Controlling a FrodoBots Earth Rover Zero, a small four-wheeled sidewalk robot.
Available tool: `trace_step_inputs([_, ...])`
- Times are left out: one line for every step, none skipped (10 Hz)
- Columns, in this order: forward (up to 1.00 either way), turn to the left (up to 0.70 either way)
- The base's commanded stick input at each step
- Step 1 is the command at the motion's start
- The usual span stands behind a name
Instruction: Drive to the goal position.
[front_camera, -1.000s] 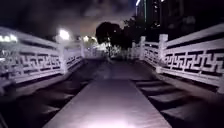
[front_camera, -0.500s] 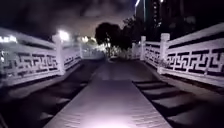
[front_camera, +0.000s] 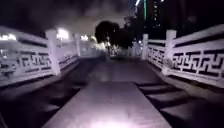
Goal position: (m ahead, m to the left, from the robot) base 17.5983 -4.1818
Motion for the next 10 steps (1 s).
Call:
trace_step_inputs([0.45,0.00])
trace_step_inputs([0.45,0.00])
trace_step_inputs([0.45,0.00])
trace_step_inputs([0.45,0.00])
trace_step_inputs([0.45,0.00])
trace_step_inputs([0.45,0.00])
trace_step_inputs([0.45,0.00])
trace_step_inputs([0.45,0.00])
trace_step_inputs([0.45,0.00])
trace_step_inputs([0.45,0.00])
